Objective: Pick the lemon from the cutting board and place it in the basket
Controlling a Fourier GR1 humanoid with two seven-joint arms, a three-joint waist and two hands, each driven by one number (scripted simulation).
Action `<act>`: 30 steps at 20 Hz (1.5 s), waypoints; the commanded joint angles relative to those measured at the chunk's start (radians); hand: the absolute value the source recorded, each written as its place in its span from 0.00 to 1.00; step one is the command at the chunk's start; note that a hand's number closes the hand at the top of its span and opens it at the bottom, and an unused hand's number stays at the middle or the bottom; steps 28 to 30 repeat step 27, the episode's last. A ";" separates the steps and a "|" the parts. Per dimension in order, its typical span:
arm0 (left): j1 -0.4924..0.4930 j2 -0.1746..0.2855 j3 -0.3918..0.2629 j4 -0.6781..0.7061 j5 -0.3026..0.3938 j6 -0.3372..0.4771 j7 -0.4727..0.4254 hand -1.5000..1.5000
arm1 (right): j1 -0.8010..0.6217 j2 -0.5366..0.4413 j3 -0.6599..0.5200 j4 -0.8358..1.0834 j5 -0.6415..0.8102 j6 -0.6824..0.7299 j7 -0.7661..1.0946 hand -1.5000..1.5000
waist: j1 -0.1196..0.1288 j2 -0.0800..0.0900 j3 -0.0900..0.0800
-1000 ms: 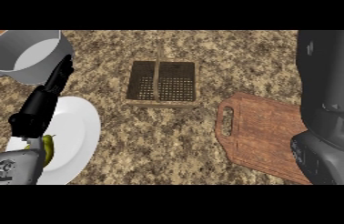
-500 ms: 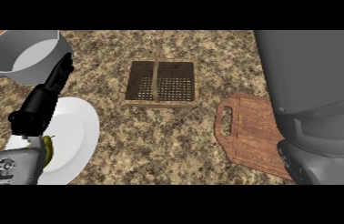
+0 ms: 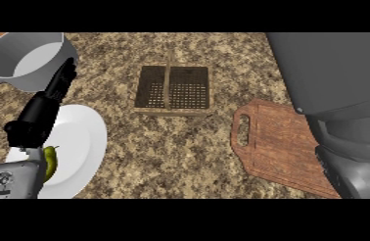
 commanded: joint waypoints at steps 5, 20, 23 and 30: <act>0.002 0.004 0.013 -0.011 -0.005 0.004 0.018 0.50 | 0.017 0.075 -0.046 -0.013 -0.087 0.036 0.078 0.00 | -0.005 -0.004 0.000; -0.010 -0.026 -0.020 -0.015 -0.022 0.010 0.021 0.50 | 0.047 -0.026 -0.325 -0.043 -0.091 -0.529 0.072 0.00 | 0.001 0.004 0.000; -0.014 0.008 0.012 -0.042 0.019 -0.029 0.060 0.50 | 0.077 -0.099 -0.354 -0.040 -0.080 -0.561 0.078 0.00 | 0.001 0.001 0.001; -0.080 -0.008 0.018 0.055 -0.004 0.005 0.018 0.50 | 0.119 -0.222 -0.416 -0.020 -0.125 -0.532 0.001 0.00 | -0.018 0.007 0.001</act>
